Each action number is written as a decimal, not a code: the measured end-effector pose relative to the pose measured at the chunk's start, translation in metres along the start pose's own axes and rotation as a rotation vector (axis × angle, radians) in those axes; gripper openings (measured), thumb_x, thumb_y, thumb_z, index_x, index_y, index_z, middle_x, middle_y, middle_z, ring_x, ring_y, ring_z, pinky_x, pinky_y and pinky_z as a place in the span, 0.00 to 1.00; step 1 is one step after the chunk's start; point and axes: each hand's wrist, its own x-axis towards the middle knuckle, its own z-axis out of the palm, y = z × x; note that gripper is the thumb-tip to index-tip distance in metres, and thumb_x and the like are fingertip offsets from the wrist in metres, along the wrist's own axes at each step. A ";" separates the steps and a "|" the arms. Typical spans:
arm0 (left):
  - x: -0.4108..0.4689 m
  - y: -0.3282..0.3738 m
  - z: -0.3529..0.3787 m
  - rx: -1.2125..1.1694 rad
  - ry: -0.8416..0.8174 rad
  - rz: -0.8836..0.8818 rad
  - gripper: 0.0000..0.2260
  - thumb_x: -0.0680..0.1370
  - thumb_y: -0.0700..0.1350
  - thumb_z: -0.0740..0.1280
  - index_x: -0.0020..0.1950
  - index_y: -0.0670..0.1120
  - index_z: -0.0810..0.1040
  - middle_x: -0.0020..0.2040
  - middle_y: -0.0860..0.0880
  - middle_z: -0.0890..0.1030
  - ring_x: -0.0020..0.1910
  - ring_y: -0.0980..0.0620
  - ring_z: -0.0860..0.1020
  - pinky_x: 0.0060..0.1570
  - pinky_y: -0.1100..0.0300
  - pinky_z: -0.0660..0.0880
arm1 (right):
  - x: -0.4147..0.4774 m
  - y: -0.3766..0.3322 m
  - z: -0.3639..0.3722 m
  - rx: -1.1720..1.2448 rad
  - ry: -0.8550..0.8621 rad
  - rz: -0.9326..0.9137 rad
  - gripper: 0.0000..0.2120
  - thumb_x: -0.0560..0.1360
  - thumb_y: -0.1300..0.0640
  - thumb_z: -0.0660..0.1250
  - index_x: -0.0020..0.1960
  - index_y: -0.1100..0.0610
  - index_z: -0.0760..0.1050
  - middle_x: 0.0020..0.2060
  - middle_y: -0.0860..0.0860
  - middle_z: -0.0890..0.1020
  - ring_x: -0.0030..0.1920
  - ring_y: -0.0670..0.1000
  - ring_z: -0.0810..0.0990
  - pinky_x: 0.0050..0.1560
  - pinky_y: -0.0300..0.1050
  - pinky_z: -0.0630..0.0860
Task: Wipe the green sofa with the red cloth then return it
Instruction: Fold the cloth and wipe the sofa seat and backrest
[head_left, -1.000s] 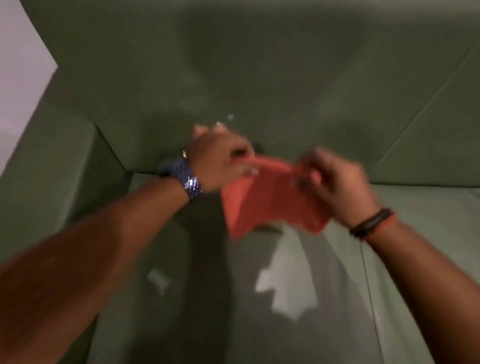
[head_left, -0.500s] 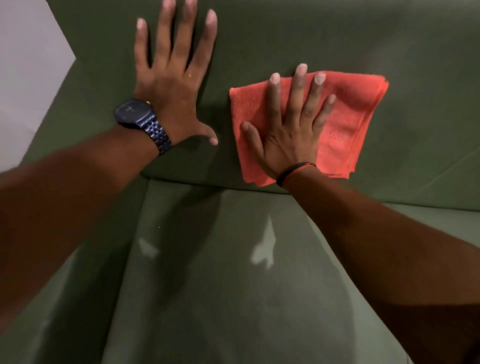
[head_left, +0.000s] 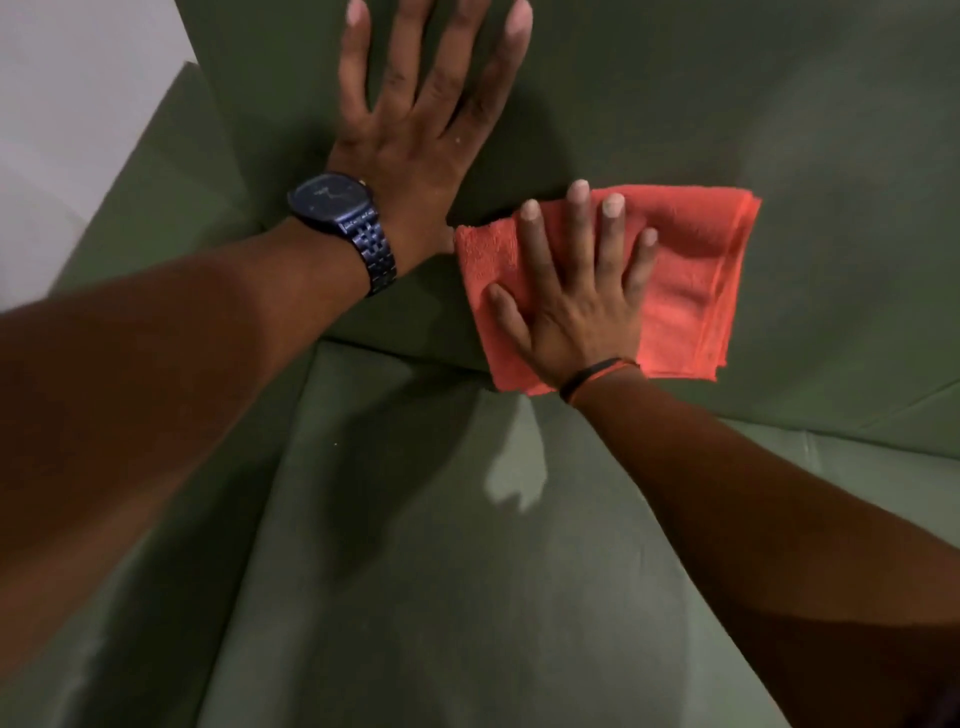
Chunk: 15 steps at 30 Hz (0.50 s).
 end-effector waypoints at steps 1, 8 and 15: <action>-0.003 -0.001 0.000 -0.002 -0.004 0.000 0.53 0.61 0.75 0.61 0.75 0.45 0.50 0.74 0.36 0.57 0.70 0.32 0.55 0.64 0.35 0.45 | -0.002 0.002 0.001 -0.001 -0.007 -0.049 0.32 0.75 0.37 0.59 0.74 0.50 0.56 0.70 0.60 0.69 0.70 0.60 0.56 0.68 0.62 0.49; -0.024 0.004 0.003 0.017 -0.085 0.000 0.65 0.49 0.72 0.71 0.75 0.43 0.46 0.75 0.36 0.52 0.71 0.31 0.49 0.65 0.35 0.42 | 0.005 0.013 -0.001 -0.036 0.072 0.154 0.35 0.74 0.37 0.60 0.73 0.56 0.58 0.68 0.68 0.68 0.69 0.69 0.61 0.67 0.64 0.50; -0.035 0.022 0.000 -0.108 0.069 -0.020 0.44 0.57 0.62 0.76 0.69 0.50 0.65 0.71 0.41 0.65 0.70 0.39 0.58 0.62 0.40 0.60 | 0.003 0.006 -0.014 0.092 -0.078 -0.056 0.33 0.76 0.41 0.63 0.74 0.56 0.57 0.72 0.63 0.64 0.73 0.63 0.58 0.71 0.60 0.44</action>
